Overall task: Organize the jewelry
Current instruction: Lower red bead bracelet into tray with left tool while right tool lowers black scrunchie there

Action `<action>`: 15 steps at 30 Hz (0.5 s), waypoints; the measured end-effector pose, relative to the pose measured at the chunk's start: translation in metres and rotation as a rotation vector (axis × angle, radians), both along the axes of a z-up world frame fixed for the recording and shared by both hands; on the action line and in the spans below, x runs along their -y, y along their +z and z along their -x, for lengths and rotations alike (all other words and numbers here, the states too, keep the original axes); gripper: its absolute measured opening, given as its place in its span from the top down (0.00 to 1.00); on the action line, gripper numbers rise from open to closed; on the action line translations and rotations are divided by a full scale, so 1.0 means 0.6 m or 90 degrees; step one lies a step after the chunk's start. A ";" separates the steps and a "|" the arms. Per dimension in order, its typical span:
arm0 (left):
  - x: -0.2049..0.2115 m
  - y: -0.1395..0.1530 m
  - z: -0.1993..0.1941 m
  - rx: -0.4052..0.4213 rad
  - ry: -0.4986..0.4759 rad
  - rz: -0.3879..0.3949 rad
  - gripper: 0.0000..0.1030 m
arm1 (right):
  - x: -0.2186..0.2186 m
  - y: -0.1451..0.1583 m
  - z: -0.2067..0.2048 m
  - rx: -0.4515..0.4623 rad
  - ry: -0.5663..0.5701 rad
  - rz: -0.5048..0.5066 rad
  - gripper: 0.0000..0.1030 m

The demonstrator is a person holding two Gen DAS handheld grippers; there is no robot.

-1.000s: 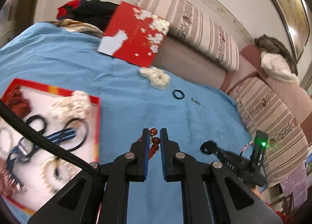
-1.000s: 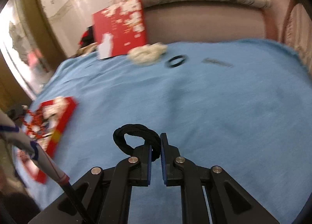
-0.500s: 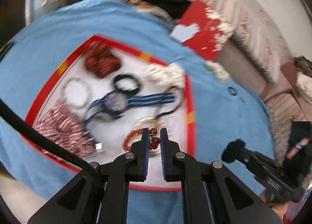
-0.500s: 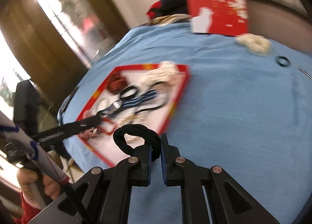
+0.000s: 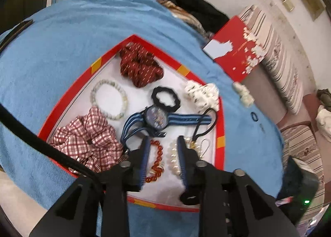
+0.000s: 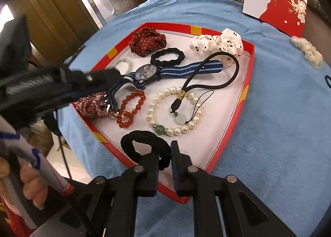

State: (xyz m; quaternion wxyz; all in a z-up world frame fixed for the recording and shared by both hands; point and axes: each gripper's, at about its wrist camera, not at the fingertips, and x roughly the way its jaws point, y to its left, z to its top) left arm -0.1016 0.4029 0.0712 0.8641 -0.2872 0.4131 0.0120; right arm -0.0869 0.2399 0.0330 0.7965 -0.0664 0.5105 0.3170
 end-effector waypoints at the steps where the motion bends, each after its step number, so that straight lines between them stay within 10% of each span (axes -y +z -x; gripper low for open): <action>1: 0.003 0.004 -0.001 0.006 0.000 -0.003 0.66 | 0.000 0.000 0.000 0.003 -0.001 0.004 0.73; 4: 0.005 0.013 0.004 0.029 0.004 -0.010 0.60 | 0.001 0.007 0.005 0.019 -0.004 0.008 0.51; 15: 0.002 0.039 0.019 0.077 0.069 -0.054 0.47 | 0.078 0.050 0.036 0.073 -0.042 -0.005 0.42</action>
